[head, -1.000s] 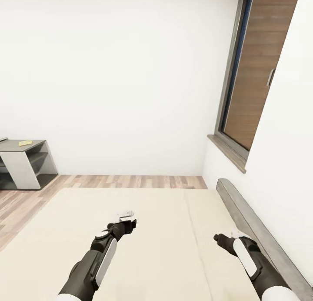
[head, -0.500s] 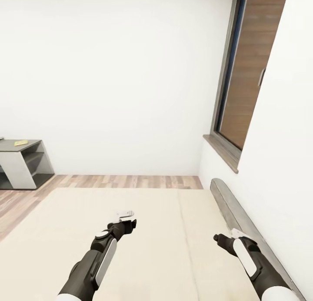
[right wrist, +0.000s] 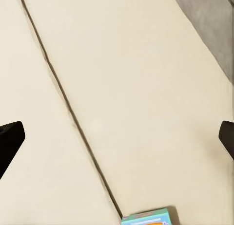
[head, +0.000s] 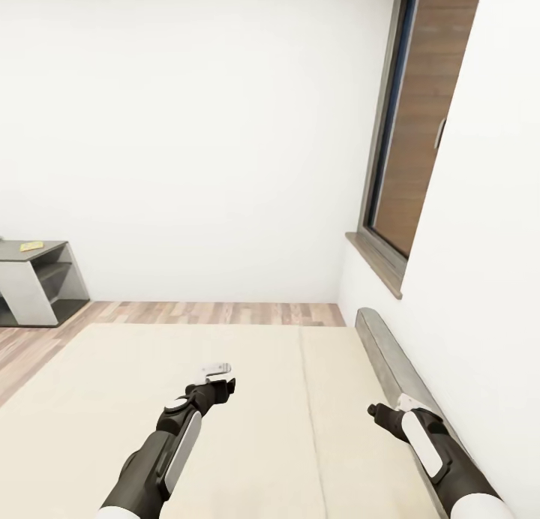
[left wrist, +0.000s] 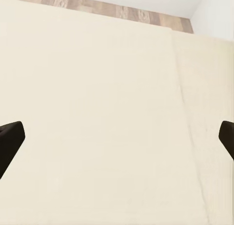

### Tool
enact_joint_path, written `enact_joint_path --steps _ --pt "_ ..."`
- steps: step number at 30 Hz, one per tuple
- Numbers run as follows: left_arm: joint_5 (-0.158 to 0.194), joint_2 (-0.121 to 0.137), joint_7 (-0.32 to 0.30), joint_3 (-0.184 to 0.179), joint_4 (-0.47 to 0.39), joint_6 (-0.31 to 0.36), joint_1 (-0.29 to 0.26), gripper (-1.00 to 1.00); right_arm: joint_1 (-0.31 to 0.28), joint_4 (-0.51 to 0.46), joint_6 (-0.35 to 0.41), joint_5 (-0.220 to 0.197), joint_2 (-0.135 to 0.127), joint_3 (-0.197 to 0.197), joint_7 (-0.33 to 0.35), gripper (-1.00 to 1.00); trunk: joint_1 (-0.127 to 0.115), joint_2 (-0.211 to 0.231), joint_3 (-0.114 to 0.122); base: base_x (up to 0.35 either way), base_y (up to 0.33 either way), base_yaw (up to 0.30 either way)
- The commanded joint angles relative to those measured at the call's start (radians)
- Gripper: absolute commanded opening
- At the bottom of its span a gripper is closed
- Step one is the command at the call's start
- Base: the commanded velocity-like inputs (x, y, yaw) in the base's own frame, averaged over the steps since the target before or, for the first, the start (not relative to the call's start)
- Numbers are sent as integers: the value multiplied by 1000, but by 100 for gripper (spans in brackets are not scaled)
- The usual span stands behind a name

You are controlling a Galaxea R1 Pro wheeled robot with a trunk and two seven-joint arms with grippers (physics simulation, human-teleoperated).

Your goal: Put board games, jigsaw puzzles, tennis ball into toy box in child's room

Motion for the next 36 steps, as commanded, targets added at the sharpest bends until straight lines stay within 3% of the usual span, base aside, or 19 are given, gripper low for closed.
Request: enact_joint_path --steps 1,15,28,36 --pt "11 0 9 -2 -1 4 -1 100 0 -1 3 -11 0 1 -8 100 1 -1 -1 0 -59 0" --pt "11 0 8 -2 -1 4 0 100 0 0 14 -14 1 0 -12 100 1 -1 -1 0 -11 0" --pt "12 0 9 -2 -1 6 -1 100 1 39 201 -11 9 -4 -72 100 1 -1 -1 0 0 0" --pt "15 1 6 1 -11 20 -1 100 1 42 224 -15 11 -4 -124 100 1 -1 -1 0 0 0"
